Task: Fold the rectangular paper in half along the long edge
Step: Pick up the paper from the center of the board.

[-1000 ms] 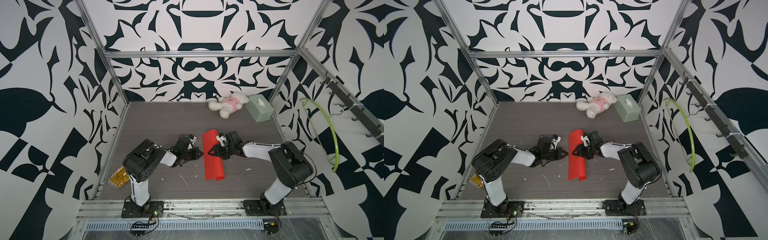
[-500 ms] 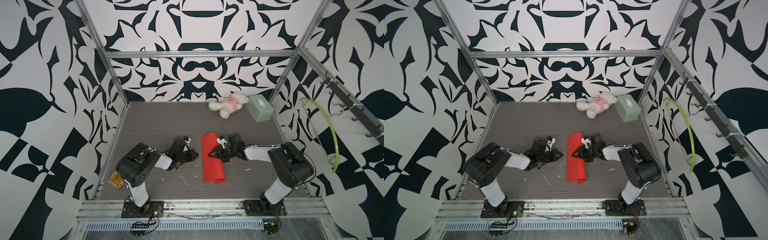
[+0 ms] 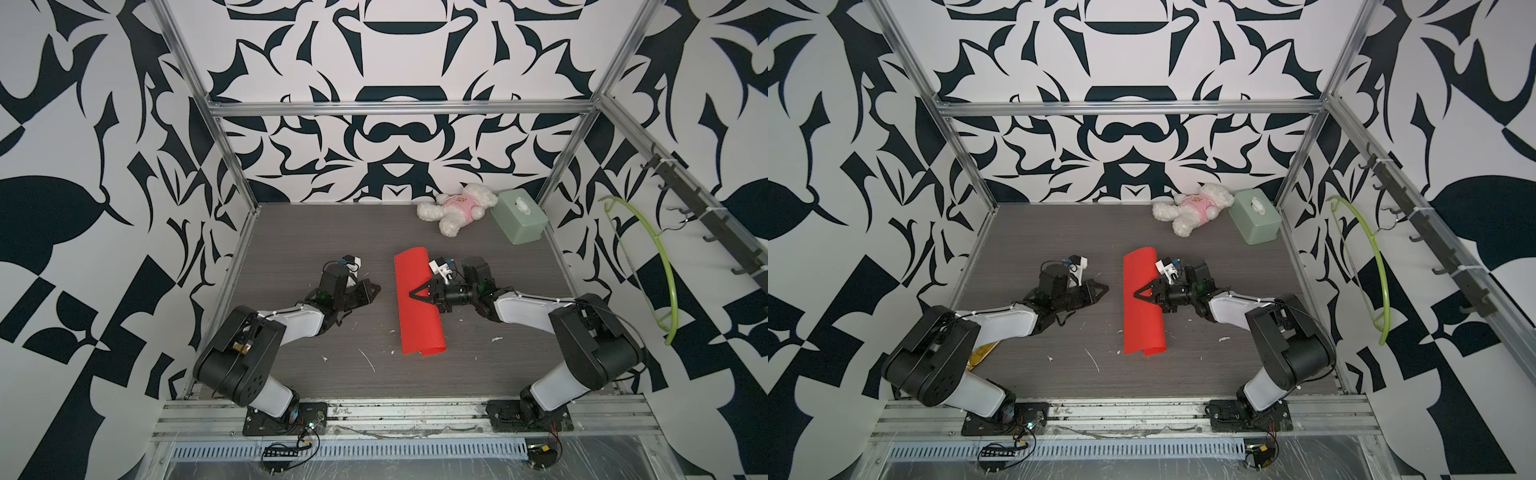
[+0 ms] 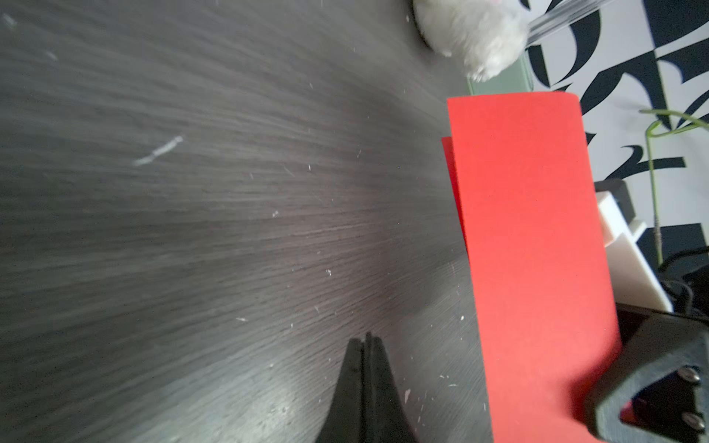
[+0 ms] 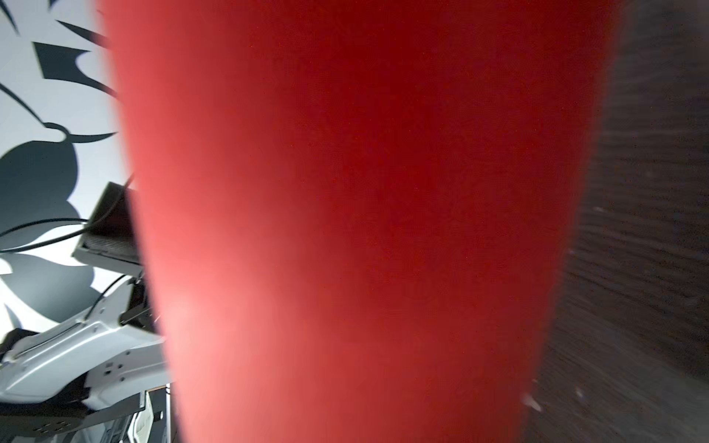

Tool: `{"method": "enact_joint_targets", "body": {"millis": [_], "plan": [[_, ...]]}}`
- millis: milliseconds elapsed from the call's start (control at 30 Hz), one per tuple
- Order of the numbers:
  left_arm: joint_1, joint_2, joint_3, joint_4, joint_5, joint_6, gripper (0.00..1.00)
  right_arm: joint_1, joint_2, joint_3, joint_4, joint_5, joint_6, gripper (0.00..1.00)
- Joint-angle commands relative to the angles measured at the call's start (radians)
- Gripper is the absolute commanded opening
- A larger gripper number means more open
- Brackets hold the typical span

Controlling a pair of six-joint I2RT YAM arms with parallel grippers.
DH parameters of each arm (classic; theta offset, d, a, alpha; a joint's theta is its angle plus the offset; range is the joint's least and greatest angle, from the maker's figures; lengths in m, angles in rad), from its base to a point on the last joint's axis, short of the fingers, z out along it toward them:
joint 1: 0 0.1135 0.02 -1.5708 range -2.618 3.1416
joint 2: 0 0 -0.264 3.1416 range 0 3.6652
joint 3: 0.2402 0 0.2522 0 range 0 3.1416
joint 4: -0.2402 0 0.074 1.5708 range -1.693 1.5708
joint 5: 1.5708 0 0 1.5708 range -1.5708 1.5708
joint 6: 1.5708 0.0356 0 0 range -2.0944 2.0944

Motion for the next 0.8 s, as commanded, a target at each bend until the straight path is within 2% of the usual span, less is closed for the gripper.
{"method": "enact_joint_targets", "body": {"millis": [0, 133, 233, 333, 400, 533, 700, 767], "plan": [[0.057, -0.103, 0.039, -0.041, 0.056, -0.015, 0.0, 0.0, -0.029, 0.041, 0.189, -0.058, 0.128, 0.52], [0.103, -0.176, 0.116, -0.061, 0.117, -0.052, 0.0, -0.001, -0.01, 0.073, 0.36, -0.064, 0.271, 0.52], [0.117, -0.173, 0.173, -0.029, 0.188, -0.121, 0.0, -0.001, 0.039, 0.104, 0.594, -0.055, 0.454, 0.52], [0.129, -0.161, 0.188, 0.093, 0.26, -0.235, 0.0, -0.002, 0.114, 0.161, 0.842, -0.028, 0.656, 0.52], [0.137, -0.162, 0.188, 0.161, 0.288, -0.313, 0.0, -0.001, 0.152, 0.204, 0.941, -0.007, 0.742, 0.51], [0.147, -0.185, 0.204, 0.201, 0.319, -0.395, 0.03, -0.001, 0.157, 0.266, 0.953, -0.014, 0.772, 0.51], [0.15, -0.201, 0.269, 0.176, 0.377, -0.437, 0.27, -0.002, 0.136, 0.306, 0.95, -0.035, 0.794, 0.51], [0.152, -0.201, 0.291, 0.179, 0.401, -0.472, 0.31, -0.002, 0.134, 0.317, 0.951, -0.049, 0.806, 0.5]]}}
